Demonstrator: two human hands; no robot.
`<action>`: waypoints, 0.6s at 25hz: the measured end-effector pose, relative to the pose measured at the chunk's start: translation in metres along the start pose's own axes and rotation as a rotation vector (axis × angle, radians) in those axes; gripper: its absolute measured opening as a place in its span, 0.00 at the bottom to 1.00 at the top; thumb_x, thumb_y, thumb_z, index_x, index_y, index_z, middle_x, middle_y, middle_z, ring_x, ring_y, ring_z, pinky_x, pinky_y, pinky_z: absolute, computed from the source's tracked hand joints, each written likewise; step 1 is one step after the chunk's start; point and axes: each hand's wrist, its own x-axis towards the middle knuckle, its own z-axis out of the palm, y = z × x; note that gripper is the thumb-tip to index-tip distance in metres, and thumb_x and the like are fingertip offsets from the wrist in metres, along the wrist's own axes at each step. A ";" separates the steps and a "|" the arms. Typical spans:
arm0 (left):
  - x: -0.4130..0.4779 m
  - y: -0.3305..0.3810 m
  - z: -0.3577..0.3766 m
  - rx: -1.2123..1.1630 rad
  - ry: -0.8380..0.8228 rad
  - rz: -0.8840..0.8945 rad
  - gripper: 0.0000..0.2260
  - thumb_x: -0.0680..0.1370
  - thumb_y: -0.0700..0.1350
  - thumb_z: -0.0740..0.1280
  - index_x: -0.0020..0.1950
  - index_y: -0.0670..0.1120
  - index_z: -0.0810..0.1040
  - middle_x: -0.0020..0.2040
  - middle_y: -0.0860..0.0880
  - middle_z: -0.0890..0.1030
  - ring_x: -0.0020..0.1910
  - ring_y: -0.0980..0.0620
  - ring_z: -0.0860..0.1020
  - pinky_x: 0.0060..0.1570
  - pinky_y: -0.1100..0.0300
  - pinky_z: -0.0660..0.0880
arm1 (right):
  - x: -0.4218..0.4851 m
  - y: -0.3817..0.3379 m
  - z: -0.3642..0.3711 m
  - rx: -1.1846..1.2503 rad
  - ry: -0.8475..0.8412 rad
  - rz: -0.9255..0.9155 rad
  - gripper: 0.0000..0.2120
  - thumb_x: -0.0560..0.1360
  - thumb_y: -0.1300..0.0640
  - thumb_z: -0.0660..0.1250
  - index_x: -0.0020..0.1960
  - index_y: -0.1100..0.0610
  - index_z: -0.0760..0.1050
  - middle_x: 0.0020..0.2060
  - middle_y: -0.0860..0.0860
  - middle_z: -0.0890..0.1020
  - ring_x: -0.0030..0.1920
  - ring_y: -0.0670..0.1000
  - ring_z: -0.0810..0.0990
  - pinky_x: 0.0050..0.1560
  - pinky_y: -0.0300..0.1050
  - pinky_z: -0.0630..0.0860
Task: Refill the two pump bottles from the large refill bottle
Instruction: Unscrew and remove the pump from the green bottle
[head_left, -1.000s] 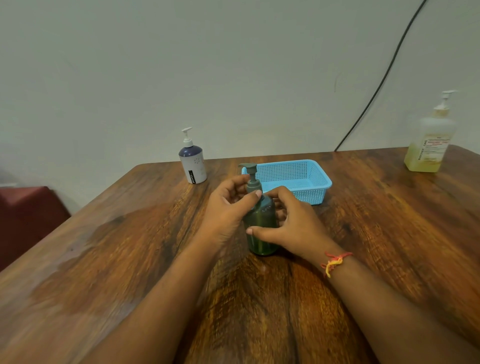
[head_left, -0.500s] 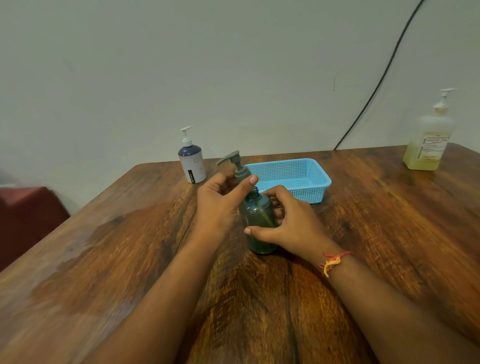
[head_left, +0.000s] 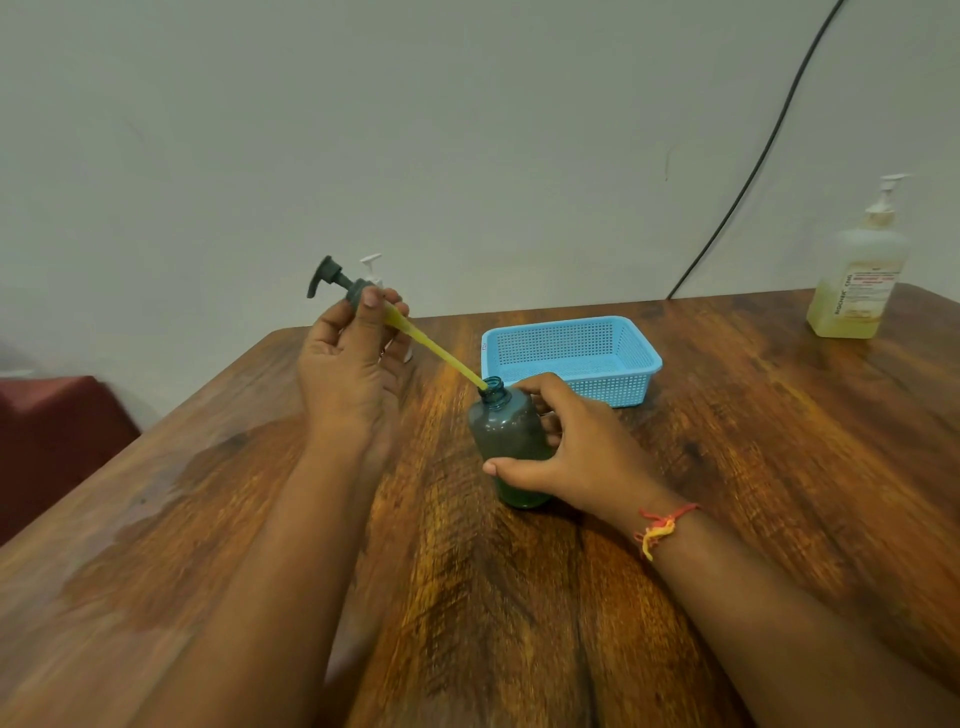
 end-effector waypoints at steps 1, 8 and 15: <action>0.003 0.004 -0.002 -0.019 0.013 0.008 0.07 0.78 0.42 0.71 0.53 0.42 0.79 0.50 0.43 0.85 0.49 0.49 0.84 0.53 0.55 0.82 | 0.000 0.000 0.000 -0.002 0.007 -0.006 0.37 0.64 0.38 0.79 0.68 0.43 0.68 0.64 0.45 0.77 0.60 0.45 0.77 0.56 0.44 0.81; 0.019 0.001 -0.032 0.056 0.147 -0.138 0.11 0.77 0.47 0.73 0.53 0.42 0.79 0.44 0.48 0.85 0.43 0.53 0.85 0.44 0.58 0.82 | 0.000 0.006 0.001 0.062 0.007 0.011 0.36 0.65 0.39 0.79 0.67 0.44 0.68 0.63 0.44 0.76 0.60 0.44 0.78 0.56 0.41 0.81; 0.006 -0.048 -0.047 0.999 -0.025 -0.402 0.11 0.74 0.51 0.76 0.51 0.46 0.83 0.50 0.46 0.84 0.46 0.48 0.81 0.44 0.52 0.82 | -0.001 0.015 0.004 0.136 0.053 0.046 0.38 0.65 0.41 0.80 0.69 0.45 0.67 0.65 0.45 0.77 0.58 0.42 0.77 0.51 0.32 0.76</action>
